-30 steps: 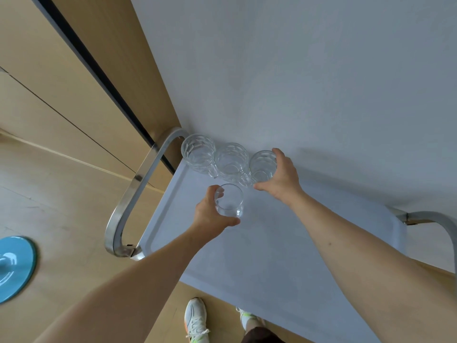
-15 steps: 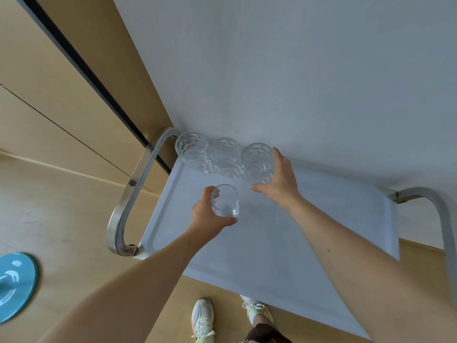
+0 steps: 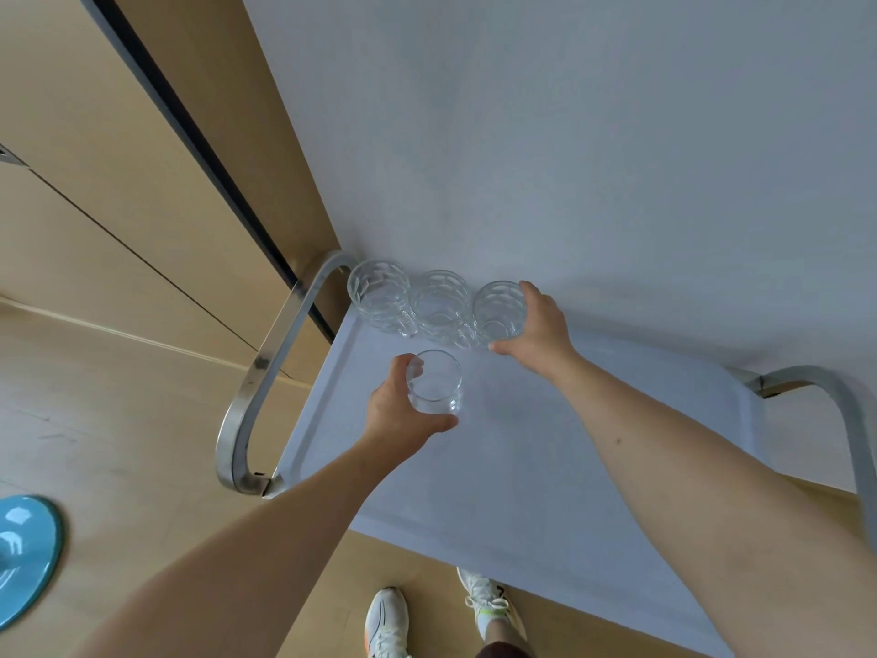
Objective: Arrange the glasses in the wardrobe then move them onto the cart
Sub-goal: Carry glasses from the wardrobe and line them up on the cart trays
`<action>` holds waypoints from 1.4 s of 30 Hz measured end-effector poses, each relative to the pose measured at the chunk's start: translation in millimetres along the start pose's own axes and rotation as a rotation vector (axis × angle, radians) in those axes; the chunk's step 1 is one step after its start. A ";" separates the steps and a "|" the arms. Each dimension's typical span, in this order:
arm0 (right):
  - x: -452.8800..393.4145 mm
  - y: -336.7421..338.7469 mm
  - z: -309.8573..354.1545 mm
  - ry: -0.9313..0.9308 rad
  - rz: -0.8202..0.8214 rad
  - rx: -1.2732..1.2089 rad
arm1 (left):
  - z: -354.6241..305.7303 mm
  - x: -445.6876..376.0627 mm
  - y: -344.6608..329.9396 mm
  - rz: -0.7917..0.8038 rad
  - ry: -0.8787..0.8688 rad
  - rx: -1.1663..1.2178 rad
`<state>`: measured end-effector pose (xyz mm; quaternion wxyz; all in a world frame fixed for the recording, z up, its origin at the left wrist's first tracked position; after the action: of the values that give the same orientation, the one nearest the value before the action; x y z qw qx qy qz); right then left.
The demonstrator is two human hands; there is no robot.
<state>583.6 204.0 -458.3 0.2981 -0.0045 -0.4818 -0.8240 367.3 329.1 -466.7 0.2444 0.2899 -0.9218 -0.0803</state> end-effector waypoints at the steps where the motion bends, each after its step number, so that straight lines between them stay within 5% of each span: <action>1: -1.0 0.8 -0.3 0.004 0.005 0.005 | -1.5 -0.5 0.2 0.000 -0.002 0.003; 20: 25.5 11.5 5.8 0.042 0.047 0.127 | -22.2 6.0 1.9 0.016 -0.025 -0.006; 42: 197.2 6.6 26.4 -0.038 -0.107 0.303 | -28.3 88.6 47.1 0.118 -0.157 0.039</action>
<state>417.4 126.7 -380.8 0.2419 0.0506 -0.6057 -0.7563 294.9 316.6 -392.8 0.1700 0.2329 -0.9550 -0.0702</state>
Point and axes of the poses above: each hand's wrist, its own x-axis away from the middle knuckle, its own y-axis out of the back of the hand, z = x × y, the point moved 8 cm from there along -x, towards the middle knuckle, and after that the axes turned 10 degrees about x, right-handed, at the moved point
